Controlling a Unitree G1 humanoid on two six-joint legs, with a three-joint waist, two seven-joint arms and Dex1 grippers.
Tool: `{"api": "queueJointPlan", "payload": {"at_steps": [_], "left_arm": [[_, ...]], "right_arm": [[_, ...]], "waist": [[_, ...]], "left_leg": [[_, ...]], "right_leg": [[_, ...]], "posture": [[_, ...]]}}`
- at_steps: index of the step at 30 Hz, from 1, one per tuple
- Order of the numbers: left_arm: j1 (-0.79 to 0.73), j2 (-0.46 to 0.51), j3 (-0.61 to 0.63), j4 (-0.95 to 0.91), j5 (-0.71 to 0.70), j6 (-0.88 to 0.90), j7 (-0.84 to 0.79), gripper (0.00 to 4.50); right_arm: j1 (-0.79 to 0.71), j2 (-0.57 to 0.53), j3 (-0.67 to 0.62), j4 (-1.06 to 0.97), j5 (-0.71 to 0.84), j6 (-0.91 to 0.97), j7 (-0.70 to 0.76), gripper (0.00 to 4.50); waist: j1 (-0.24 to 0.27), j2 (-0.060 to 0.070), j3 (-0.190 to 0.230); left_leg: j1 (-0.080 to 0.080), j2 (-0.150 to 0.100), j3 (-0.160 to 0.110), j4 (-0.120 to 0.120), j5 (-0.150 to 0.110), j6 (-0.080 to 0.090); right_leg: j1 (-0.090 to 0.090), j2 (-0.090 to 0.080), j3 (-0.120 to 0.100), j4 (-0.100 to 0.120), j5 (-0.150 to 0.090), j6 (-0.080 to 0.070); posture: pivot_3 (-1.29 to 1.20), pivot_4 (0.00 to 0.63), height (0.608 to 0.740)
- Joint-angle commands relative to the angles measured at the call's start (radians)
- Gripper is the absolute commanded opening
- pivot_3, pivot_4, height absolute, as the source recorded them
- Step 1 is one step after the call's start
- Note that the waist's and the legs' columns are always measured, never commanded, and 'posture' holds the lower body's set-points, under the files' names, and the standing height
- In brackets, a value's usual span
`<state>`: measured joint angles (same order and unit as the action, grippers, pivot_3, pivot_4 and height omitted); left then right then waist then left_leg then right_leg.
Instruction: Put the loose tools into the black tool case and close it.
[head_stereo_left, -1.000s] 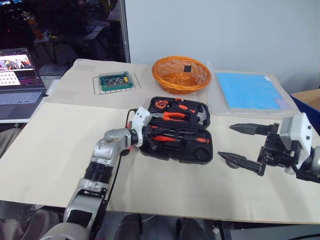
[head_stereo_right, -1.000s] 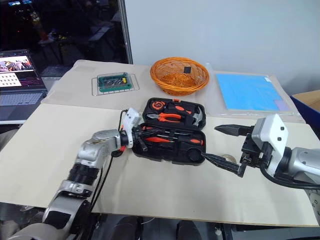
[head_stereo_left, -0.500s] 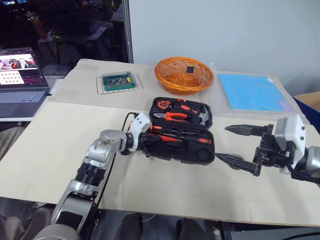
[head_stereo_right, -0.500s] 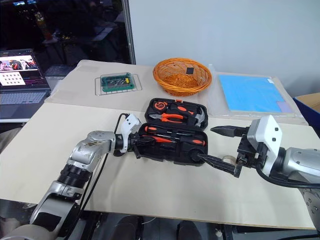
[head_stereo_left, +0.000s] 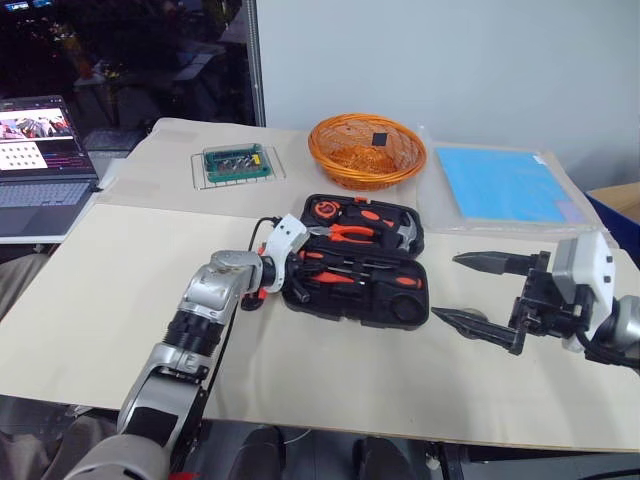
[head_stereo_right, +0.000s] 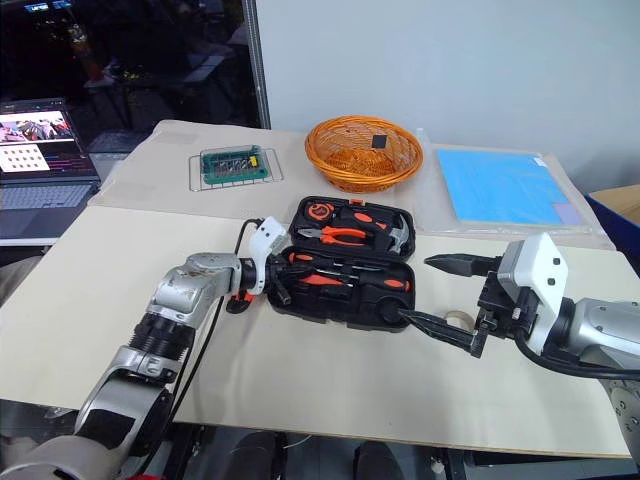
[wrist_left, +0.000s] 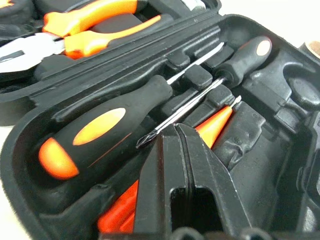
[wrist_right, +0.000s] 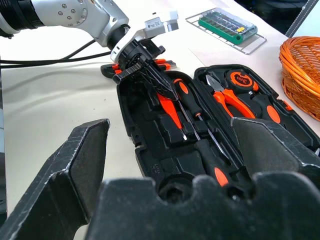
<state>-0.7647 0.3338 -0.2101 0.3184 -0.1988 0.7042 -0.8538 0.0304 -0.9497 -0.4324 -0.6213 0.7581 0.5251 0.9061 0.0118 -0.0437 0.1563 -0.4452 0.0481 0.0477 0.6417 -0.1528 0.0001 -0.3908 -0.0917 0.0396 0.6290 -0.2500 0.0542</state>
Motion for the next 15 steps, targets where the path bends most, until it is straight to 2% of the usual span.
{"api": "queueJointPlan", "payload": {"at_steps": [1,3,7,10,12,15], "left_arm": [[-0.032,-0.003,-0.008,-0.003,-0.005,0.136,0.02,0.04],[-0.053,-0.003,0.055,-0.048,-0.054,0.217,0.038,0.04],[-0.053,-0.014,0.243,-0.188,-0.169,0.252,0.096,0.04],[0.011,0.004,0.392,-0.363,-0.187,0.27,0.23,0.79],[0.079,0.024,0.431,-0.446,-0.153,0.278,0.312,1.5],[0.19,0.06,0.427,-0.53,-0.109,0.284,0.388,2.56]], "right_arm": [[-0.015,0.006,-0.011,-0.023,-0.002,-0.017,-0.007,4.5],[-0.023,0.011,0.0,-0.02,-0.001,-0.022,-0.002,4.5],[-0.053,0.023,0.026,-0.008,0.003,-0.029,0.007,4.5],[-0.079,0.035,0.052,-0.001,0.005,-0.037,0.019,4.5],[-0.092,0.041,0.065,-0.002,0.007,-0.037,0.022,4.5],[-0.109,0.047,0.083,0.003,0.005,-0.039,0.028,4.5]], "waist": [[0.0,0.0,0.0],[-0.001,0.0,0.0],[-0.011,0.0,0.001],[-0.018,0.0,0.001],[-0.024,0.0,0.001],[-0.024,0.0,0.001]], "left_leg": [[0.0,0.0,0.0,0.0,0.0,0.0],[0.0,0.0,0.0,0.0,0.0,0.0],[-0.003,0.001,0.0,0.0,0.0,0.0],[-0.005,0.001,0.0,0.0,0.0,0.0],[-0.005,0.001,-0.001,-0.001,0.0,0.0],[-0.003,0.0,0.0,-0.002,0.0,0.0]], "right_leg": [[0.0,0.0,0.0,0.0,0.0,0.0],[0.0,0.0,0.0,0.0,0.0,0.0],[-0.004,0.0,0.0,0.001,0.001,0.001],[-0.006,0.001,0.001,0.001,0.001,0.002],[-0.006,0.001,0.001,0.001,0.001,0.002],[-0.005,0.001,0.001,0.001,0.001,0.002]], "posture": [[0.0,0.15,0.74],[0.0,0.15,0.74],[0.0,0.15,0.74],[0.0,0.15,0.74],[0.0,0.15,0.74],[0.0,0.15,0.74]]}}
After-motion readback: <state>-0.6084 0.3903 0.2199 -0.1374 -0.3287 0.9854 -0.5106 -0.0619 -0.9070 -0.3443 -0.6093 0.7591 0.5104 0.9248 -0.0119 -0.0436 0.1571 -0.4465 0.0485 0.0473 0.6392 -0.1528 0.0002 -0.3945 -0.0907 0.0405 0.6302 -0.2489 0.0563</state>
